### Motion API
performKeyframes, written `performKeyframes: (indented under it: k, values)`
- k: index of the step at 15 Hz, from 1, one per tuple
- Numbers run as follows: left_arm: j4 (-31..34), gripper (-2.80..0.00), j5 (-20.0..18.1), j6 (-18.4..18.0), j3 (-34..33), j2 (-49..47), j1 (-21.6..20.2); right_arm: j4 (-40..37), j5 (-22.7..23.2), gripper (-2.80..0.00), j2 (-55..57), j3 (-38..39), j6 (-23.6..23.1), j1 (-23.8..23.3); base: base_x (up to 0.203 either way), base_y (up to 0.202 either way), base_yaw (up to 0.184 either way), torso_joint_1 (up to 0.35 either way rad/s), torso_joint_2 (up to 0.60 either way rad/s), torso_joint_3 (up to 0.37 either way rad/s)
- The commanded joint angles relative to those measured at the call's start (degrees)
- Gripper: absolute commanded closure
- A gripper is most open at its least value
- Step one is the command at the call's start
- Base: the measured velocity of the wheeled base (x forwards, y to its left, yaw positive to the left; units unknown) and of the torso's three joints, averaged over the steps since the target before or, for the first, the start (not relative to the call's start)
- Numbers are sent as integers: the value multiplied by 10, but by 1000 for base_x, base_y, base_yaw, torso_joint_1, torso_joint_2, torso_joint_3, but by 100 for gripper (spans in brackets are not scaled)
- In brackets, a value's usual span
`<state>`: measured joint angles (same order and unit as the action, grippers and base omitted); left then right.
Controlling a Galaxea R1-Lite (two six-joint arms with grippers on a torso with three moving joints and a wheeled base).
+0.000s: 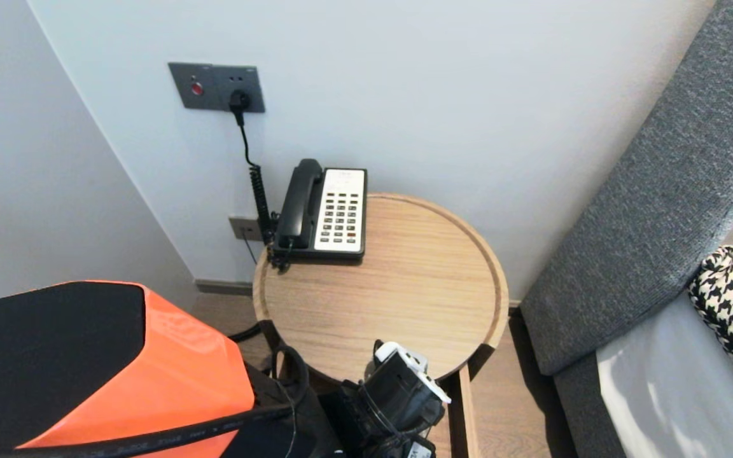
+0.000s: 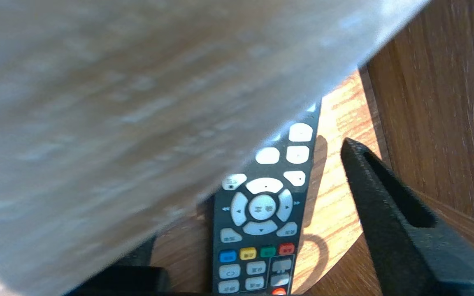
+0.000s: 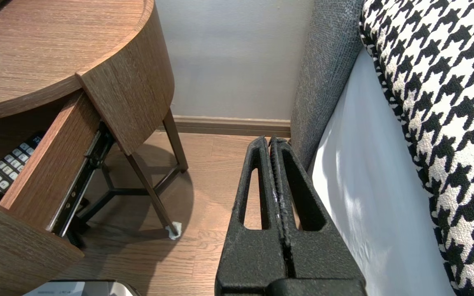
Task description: Put the remote controls on the table in the drawer one by one
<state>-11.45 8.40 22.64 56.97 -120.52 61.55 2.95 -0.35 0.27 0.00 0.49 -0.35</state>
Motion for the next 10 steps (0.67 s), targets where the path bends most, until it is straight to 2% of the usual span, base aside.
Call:
performKeyframes:
  k: [1,10]
  values:
    - [-1,-280,0,2,-2,16,3,0,0,0,0,14,0,0,0,0,0,0,0,0]
    - [14,-280,0,2,-30,103,7,0,0,0,0,15,0,0,0,0,0,0,0,0]
